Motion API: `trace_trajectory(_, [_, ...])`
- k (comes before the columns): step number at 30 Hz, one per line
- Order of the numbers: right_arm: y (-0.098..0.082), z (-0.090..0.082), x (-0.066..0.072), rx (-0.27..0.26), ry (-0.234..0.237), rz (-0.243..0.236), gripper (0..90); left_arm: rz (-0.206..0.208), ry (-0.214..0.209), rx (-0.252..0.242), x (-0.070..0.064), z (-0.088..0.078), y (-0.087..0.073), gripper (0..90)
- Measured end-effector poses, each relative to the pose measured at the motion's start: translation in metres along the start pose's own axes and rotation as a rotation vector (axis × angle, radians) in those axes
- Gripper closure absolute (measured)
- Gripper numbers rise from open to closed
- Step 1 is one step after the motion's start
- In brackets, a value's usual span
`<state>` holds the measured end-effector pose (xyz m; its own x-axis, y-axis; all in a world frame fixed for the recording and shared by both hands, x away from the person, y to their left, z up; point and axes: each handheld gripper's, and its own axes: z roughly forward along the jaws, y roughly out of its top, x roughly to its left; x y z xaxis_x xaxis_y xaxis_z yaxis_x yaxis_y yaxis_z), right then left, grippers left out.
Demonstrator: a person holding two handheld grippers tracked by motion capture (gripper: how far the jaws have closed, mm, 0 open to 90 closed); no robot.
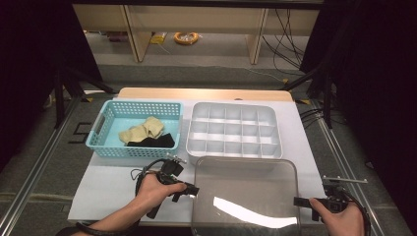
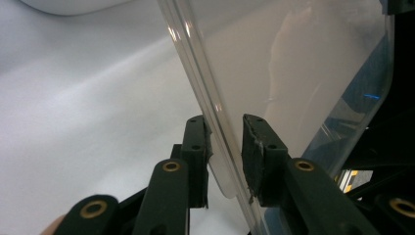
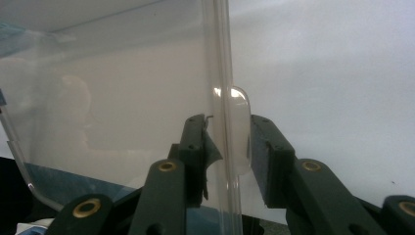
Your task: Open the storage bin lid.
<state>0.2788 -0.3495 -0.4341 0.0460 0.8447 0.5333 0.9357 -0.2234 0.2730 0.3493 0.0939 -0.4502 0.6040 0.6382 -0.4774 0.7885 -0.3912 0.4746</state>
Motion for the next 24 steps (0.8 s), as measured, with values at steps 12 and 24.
trace_trajectory(12, [-0.003,0.000,-0.002,0.031,-0.029,0.006,69.5,-0.006,-0.013,0.027,-0.004,0.005,-0.006,71.5])
trace_trajectory(24, [0.000,0.006,-0.003,0.081,-0.046,0.043,69.5,0.005,0.001,0.080,0.000,0.011,-0.006,70.2])
